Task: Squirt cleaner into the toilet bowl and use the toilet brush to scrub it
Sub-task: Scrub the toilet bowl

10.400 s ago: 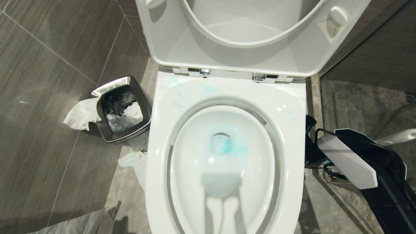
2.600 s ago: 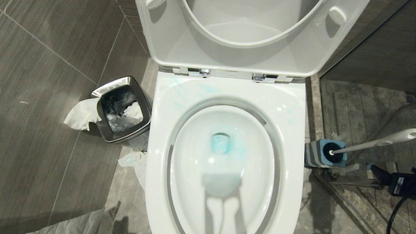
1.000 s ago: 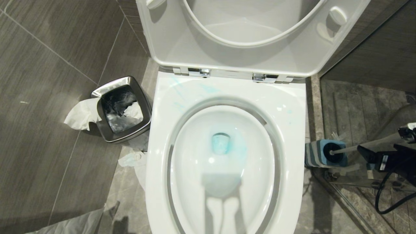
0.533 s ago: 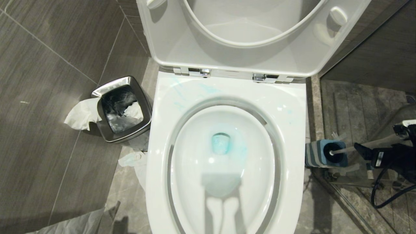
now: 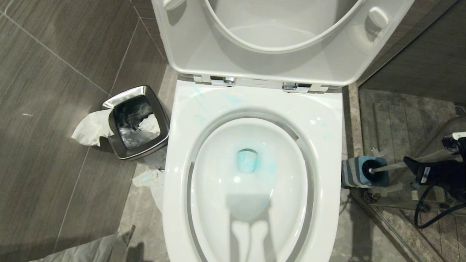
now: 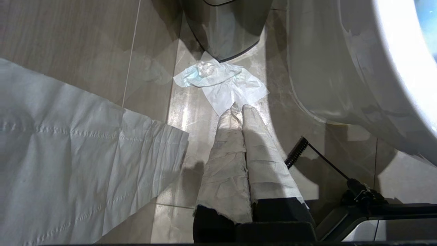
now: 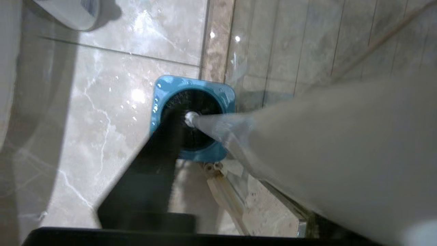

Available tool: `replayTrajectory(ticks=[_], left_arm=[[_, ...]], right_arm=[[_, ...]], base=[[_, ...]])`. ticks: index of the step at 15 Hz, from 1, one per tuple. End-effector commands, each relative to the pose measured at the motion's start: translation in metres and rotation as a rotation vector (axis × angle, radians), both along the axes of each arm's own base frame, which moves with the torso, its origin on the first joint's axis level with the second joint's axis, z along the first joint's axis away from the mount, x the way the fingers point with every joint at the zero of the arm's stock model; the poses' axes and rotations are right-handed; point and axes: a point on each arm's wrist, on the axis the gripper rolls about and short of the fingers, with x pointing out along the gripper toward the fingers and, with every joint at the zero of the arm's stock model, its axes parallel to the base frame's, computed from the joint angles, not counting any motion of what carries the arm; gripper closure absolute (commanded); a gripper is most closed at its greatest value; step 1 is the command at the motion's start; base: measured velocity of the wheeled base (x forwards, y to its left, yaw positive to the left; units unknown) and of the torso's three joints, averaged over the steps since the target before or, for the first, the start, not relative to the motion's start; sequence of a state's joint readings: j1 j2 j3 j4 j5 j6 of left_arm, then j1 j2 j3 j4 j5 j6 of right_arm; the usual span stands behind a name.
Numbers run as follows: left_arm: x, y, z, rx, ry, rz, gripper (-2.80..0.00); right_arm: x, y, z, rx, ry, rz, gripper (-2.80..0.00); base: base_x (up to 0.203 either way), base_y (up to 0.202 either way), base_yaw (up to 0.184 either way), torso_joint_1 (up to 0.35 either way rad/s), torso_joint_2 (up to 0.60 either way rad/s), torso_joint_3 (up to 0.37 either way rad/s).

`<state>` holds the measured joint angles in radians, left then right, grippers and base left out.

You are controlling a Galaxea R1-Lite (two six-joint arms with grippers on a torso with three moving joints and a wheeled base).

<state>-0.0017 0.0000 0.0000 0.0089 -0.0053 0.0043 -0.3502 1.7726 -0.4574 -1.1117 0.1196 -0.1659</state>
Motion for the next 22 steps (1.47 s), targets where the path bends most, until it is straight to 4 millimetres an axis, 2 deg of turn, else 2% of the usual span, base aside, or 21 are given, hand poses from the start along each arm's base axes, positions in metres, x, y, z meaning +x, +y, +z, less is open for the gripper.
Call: replayTrajectory(ticks=[1, 13, 22], left_arm=[[0.0, 0.0, 0.0, 0.0, 0.002, -0.001, 0.0], [0.0, 0.0, 0.0, 0.0, 0.002, -0.001, 0.0], [0.0, 0.0, 0.0, 0.0, 0.0, -0.001, 0.0]], right_arm=[[-0.002, 0.001, 0.003, -0.005, -0.017, 0.006, 0.0], [-0.004, 0.003, 0.015, -0.015, -0.096, 0.035, 0.0], [-0.027, 0.011, 0.033, -0.046, -0.175, 0.039, 0.0]], base=[[0.0, 0.0, 0.0, 0.0, 0.0, 0.0], [0.0, 0.0, 0.0, 0.0, 0.0, 0.0], [0.0, 0.0, 0.0, 0.0, 0.0, 0.0]])
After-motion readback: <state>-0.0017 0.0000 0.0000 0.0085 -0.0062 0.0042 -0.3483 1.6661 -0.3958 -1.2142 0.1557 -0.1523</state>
